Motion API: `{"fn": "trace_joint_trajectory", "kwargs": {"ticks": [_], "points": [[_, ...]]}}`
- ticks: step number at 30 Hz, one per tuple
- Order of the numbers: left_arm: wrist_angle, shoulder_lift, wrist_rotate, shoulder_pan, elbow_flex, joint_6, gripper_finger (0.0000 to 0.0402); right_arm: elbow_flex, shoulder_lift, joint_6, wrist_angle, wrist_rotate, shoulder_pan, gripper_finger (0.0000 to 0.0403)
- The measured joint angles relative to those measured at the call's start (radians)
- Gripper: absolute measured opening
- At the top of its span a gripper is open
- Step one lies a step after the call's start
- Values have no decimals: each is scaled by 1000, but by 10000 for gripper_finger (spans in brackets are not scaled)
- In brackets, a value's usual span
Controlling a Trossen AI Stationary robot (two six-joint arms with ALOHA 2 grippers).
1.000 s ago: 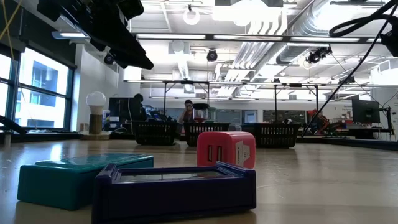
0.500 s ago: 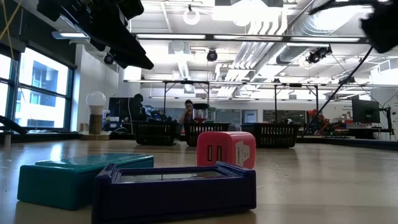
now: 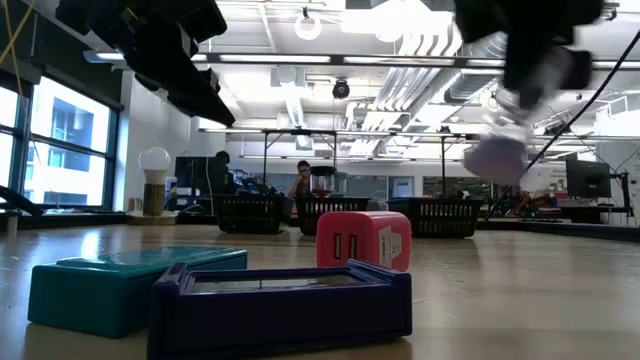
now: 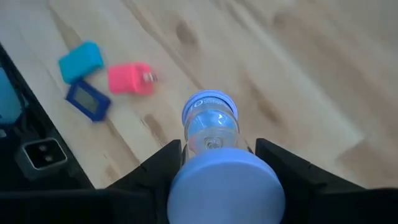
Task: Pick & Place Office items
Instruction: Put the light purple hourglass into the middle black bin
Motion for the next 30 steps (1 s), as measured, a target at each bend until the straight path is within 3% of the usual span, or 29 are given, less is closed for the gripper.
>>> {"fn": "trace_joint_trajectory", "kwargs": {"ticks": [8, 16, 30], "points": [[-4, 0, -4, 0, 0, 58, 211, 189, 0, -259, -178, 18, -135, 178], [-22, 0, -27, 0, 0, 72, 211, 355, 0, -406, -354, 56, -251, 178], [-37, 0, -174, 4, 0, 223, 211, 426, 0, -769, -473, -40, -655, 178]]}}
